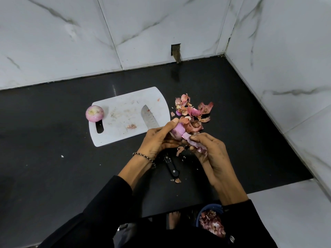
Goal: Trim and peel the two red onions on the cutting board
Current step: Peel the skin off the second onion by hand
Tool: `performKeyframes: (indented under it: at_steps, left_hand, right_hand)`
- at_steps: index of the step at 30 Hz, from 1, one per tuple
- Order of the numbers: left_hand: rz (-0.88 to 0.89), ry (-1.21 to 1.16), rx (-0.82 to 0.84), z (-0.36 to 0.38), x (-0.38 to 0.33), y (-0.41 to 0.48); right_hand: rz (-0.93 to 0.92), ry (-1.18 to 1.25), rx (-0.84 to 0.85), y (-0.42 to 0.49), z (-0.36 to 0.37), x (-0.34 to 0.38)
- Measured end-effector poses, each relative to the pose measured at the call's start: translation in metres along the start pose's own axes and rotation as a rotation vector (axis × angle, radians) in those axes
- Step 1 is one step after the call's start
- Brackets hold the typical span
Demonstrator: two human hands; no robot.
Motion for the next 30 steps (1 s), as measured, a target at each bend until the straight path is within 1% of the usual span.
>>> performKeyframes:
  at_steps: [4,6,8,10,12,15,18,20,23,30]
  left_hand:
    - [-0.086,-0.119,0.008,0.007,0.009,0.001]
    - [-0.095,-0.131,0.033,0.01,0.01,0.004]
    - [-0.081,-0.08,0.073,0.011,0.008,0.005]
    - [-0.074,0.021,0.105,0.012,0.005,0.005]
    - [-0.082,0.051,0.099,0.01,0.006,0.004]
    - [-0.152,-0.043,0.05,0.011,0.013,0.004]
    - [-0.256,-0.274,0.014,0.017,0.022,0.003]
    - [-0.285,-0.38,0.015,0.018,0.022,0.002]
    - [-0.295,-0.398,0.038,0.015,0.023,0.0]
    - [-0.294,-0.454,0.059,0.008,0.027,-0.002]
  right_hand:
    - [-0.046,0.004,0.036,0.0,0.006,0.005]
    - [-0.051,-0.008,0.03,-0.001,0.005,0.007]
    - [-0.044,-0.012,0.027,-0.001,0.004,0.006]
    - [-0.045,-0.009,0.037,-0.001,0.004,0.005]
    - [-0.059,-0.005,0.05,-0.001,0.006,0.004]
    - [-0.088,0.03,0.078,0.0,0.012,0.004]
    - [-0.118,0.083,0.093,0.001,0.014,0.006]
    - [-0.13,0.07,0.082,0.0,0.012,0.008]
    - [-0.14,0.042,0.06,-0.002,0.01,0.009]
    - [-0.164,0.117,0.059,-0.004,0.011,0.011]
Point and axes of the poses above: each hand's wrist, its own y-axis towards the middle knuckle, its own z-axis out of the palm, x = y × z, the point moved 9 cm from there along y, towards the middle knuckle, and after that the axes turned 13 degrees about x, right-handed, at the moved point
